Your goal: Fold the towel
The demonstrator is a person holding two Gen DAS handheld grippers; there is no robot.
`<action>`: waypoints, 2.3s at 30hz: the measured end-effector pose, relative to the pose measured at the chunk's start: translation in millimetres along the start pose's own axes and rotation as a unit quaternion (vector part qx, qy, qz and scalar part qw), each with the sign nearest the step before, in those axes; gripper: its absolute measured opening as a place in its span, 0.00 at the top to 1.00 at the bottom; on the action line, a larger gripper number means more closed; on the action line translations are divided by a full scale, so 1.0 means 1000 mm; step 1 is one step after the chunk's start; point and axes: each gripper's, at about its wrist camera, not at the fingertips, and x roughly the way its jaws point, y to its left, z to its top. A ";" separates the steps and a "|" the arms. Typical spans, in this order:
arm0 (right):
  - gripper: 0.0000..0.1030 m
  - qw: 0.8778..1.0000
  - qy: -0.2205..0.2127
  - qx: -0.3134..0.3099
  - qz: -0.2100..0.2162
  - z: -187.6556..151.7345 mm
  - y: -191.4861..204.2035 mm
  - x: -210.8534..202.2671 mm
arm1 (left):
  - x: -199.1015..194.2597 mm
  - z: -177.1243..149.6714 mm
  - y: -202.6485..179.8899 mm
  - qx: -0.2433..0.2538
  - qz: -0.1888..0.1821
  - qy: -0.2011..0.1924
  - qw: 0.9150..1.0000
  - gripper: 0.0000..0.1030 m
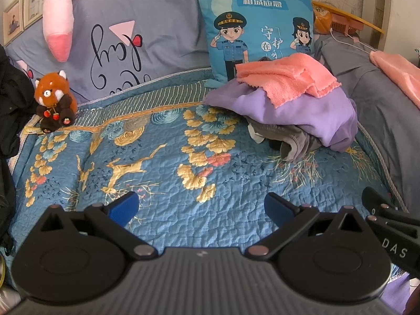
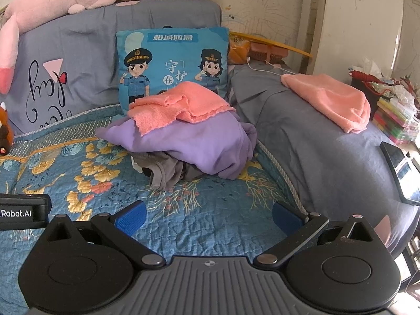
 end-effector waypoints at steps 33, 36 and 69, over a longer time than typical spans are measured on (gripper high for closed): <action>0.00 0.998 -0.054 -0.013 0.020 0.030 -0.005 0.025 | 0.023 0.034 -0.011 0.025 -0.029 -0.078 0.996 0.00; 0.00 0.996 -0.073 -0.036 0.028 0.038 -0.006 0.032 | 0.032 0.043 -0.011 0.024 -0.040 -0.094 0.994 0.00; 0.50 0.979 -0.086 -0.093 0.158 0.119 -0.011 0.201 | 0.187 0.120 -0.065 0.085 -0.237 -0.191 0.949 0.09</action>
